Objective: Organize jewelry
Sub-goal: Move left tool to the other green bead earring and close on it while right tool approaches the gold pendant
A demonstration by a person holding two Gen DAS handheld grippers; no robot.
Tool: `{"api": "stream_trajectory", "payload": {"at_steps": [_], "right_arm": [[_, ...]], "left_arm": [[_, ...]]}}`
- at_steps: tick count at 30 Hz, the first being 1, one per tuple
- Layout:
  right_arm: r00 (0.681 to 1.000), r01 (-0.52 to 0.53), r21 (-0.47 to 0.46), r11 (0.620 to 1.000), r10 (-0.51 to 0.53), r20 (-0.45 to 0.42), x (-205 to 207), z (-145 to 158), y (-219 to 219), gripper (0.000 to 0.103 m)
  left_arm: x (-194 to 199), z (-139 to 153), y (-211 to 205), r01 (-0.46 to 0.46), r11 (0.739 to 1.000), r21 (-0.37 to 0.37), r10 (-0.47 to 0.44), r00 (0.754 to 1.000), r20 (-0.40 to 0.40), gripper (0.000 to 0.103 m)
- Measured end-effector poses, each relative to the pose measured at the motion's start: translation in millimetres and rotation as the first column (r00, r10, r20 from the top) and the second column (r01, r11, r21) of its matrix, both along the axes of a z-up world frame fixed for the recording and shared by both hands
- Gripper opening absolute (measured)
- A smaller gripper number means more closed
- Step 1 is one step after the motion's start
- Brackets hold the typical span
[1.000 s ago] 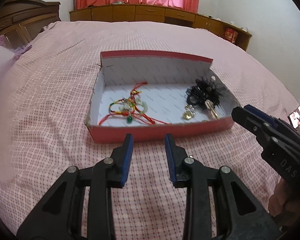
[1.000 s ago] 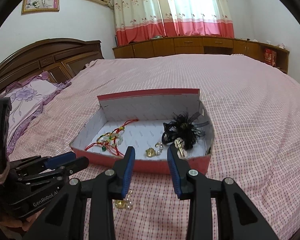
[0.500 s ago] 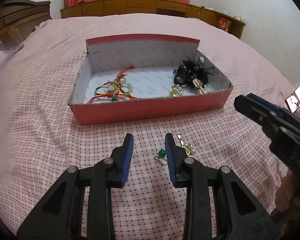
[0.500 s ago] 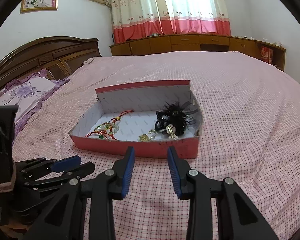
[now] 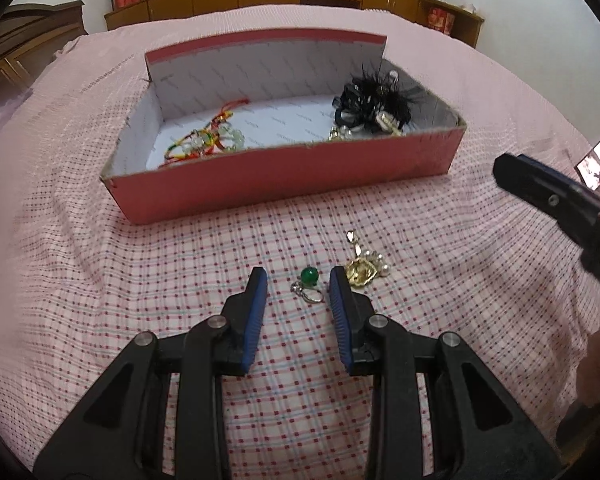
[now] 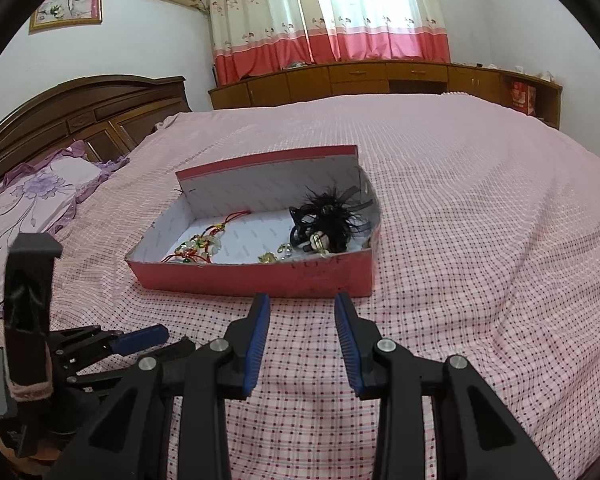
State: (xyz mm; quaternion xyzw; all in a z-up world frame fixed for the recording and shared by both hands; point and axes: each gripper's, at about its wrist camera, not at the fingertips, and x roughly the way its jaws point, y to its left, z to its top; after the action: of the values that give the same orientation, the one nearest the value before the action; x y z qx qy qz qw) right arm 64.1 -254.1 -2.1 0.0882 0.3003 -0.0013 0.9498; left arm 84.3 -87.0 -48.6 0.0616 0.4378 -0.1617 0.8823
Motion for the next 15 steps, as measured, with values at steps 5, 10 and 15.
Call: {"api": "stream_trajectory", "payload": {"at_steps": [5, 10, 15], "right_arm": [[1.000, 0.001, 0.004, 1.000, -0.001, -0.005, -1, -3, -1, 0.036], [1.000, 0.001, 0.010, 1.000, 0.000, -0.014, -2, -6, 0, 0.036], [1.000, -0.012, 0.012, 1.000, 0.012, -0.023, -1, -9, 5, 0.036]], "left_arm": [[4, -6, -2, -0.001, 1.000, 0.010, 0.001, 1.000, 0.000, 0.019], [8, -7, -2, 0.000, 1.000, -0.004, 0.000, 1.000, 0.002, 0.005], [5, 3, 5, -0.002, 0.999, -0.038, 0.003, 0.999, 0.035, 0.004]]}}
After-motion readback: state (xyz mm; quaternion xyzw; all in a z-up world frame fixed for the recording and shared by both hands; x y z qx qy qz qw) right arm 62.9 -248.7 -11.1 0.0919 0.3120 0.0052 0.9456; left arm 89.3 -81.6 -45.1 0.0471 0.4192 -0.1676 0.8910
